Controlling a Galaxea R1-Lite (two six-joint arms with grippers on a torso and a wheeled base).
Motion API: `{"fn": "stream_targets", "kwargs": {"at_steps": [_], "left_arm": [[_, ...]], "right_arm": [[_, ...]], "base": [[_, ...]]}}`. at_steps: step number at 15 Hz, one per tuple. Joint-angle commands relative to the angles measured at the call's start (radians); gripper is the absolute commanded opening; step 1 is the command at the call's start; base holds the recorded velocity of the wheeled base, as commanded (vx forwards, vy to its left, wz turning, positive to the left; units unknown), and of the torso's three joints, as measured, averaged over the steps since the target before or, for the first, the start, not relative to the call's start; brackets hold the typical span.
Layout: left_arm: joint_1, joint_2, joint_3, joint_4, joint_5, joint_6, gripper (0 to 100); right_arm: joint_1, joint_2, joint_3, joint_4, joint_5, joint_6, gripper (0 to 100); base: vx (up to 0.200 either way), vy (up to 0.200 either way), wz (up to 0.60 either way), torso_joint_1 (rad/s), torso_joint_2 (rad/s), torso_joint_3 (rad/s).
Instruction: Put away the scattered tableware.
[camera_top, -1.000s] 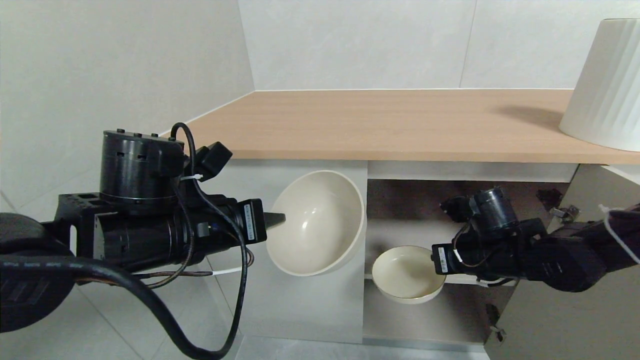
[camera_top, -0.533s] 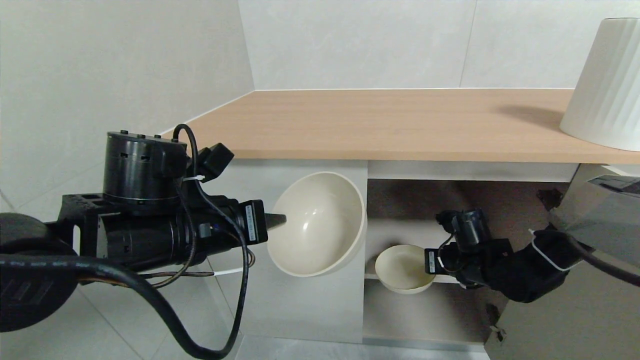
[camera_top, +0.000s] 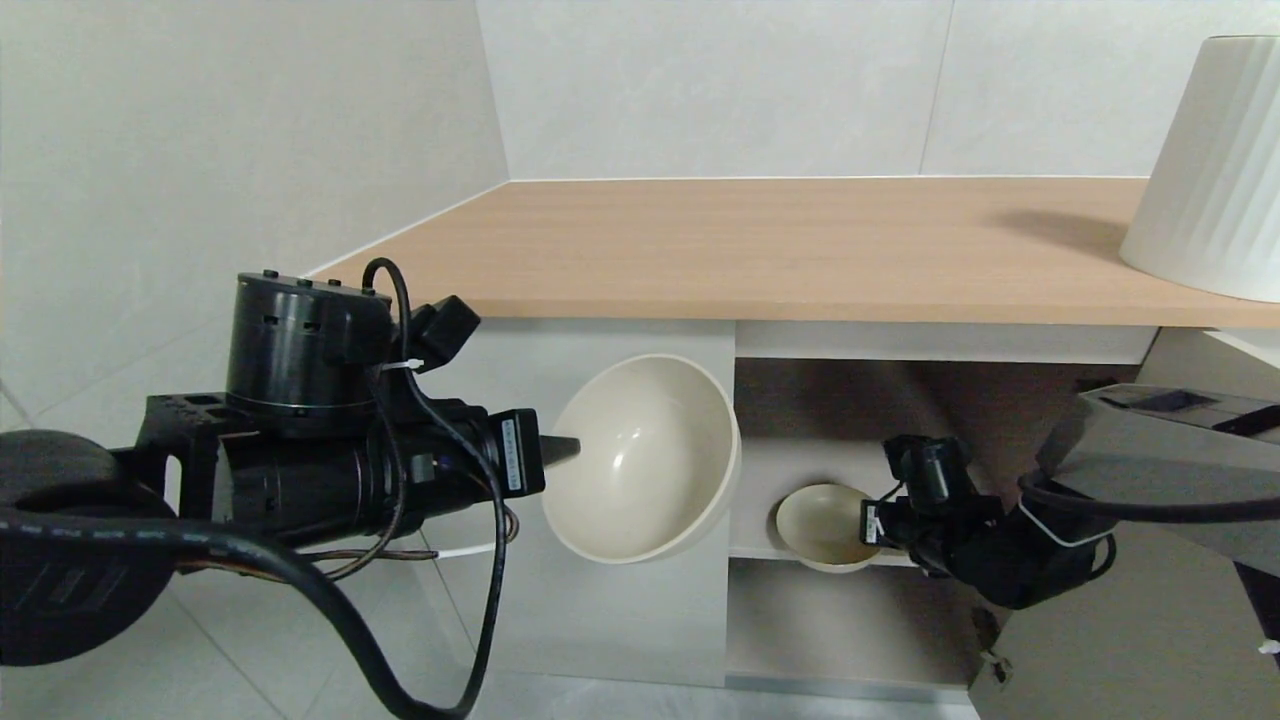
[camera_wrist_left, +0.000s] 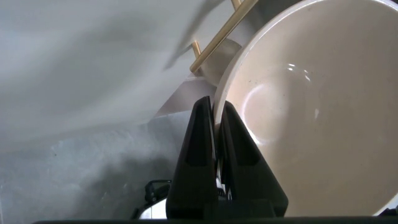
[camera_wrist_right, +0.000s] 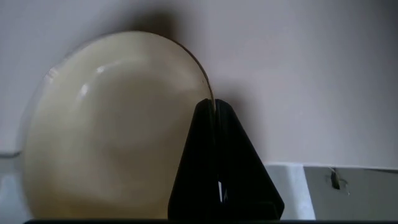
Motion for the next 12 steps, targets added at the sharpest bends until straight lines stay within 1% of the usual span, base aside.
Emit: {"fn": "stream_targets", "kwargs": {"at_steps": [1, 8, 12], "left_arm": [[-0.002, 0.007, 0.0, -0.001, 0.001, 0.0, 0], [-0.002, 0.014, 0.0, -0.001, -0.001, 0.0, 0], [-0.003, 0.014, 0.002, -0.001, -0.001, 0.0, 0]], "right_arm": [[-0.013, 0.04, -0.03, 0.0, -0.008, 0.001, 0], [-0.039, 0.094, -0.124, 0.0, -0.106, 0.009, 0], [-0.049, 0.105, -0.144, -0.002, -0.122, 0.009, 0]], "base": [[0.0, 0.0, 0.0, 0.0, 0.0, 0.0], [0.0, 0.0, 0.0, 0.0, 0.0, 0.0], [0.0, 0.0, 0.0, 0.0, 0.0, 0.0]]}}
